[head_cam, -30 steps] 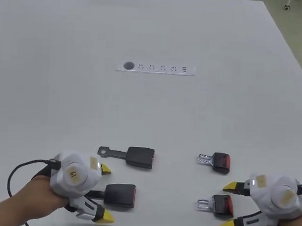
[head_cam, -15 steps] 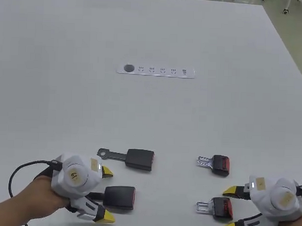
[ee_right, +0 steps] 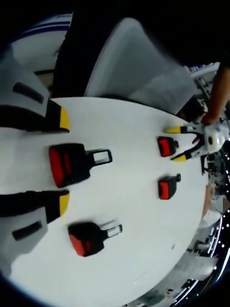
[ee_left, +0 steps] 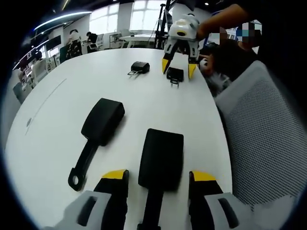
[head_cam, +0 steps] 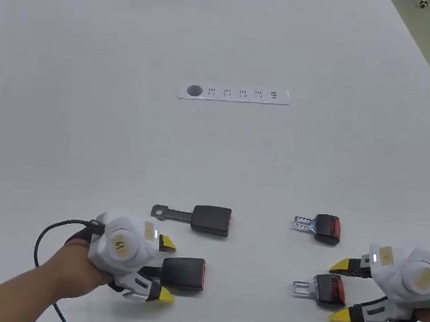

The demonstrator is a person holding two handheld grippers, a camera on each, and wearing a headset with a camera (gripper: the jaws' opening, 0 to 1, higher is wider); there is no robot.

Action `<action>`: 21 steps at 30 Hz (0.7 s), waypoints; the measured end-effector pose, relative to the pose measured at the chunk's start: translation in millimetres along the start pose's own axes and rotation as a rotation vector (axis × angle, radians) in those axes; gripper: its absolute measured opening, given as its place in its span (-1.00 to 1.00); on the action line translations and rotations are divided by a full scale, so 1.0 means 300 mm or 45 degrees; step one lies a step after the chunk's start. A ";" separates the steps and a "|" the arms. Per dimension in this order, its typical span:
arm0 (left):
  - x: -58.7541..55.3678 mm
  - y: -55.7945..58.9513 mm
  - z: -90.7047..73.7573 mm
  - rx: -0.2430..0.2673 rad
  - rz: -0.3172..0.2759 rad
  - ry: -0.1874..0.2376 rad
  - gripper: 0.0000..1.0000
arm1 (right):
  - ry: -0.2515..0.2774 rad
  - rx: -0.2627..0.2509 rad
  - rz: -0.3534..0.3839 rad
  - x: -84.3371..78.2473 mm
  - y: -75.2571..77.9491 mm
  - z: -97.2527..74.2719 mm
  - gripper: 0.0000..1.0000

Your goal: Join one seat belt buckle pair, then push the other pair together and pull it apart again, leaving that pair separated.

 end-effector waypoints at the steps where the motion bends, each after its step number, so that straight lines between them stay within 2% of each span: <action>1: -0.002 -0.002 0.000 0.001 0.018 -0.007 -0.06 | -0.003 -0.005 -0.007 0.000 0.002 0.000 -0.04; 6: -0.005 -0.012 0.001 0.000 0.054 -0.027 -0.26 | -0.001 -0.021 -0.030 0.004 0.009 0.002 -0.15; 11: 0.003 0.001 0.006 -0.053 0.120 -0.037 -0.37 | 0.000 -0.021 -0.042 0.008 0.014 0.002 -0.27; 14: 0.001 -0.002 0.004 -0.056 0.160 -0.050 -0.36 | 0.000 -0.020 -0.061 0.009 0.014 0.002 -0.28; 21: 0.003 -0.002 0.006 -0.111 0.245 -0.086 -0.36 | 0.003 -0.010 -0.069 0.008 0.018 0.002 -0.31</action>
Point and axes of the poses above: the centre of the closed fingertips' face, and the gripper's own axes: z roughly forward along the fingers, y roughly to its right, x roughly out of its top, the point moved 2 cm from there along -z, roughly backward along the fingers, and after that the axes turned 14 degrees about z, right-handed, at the moved point
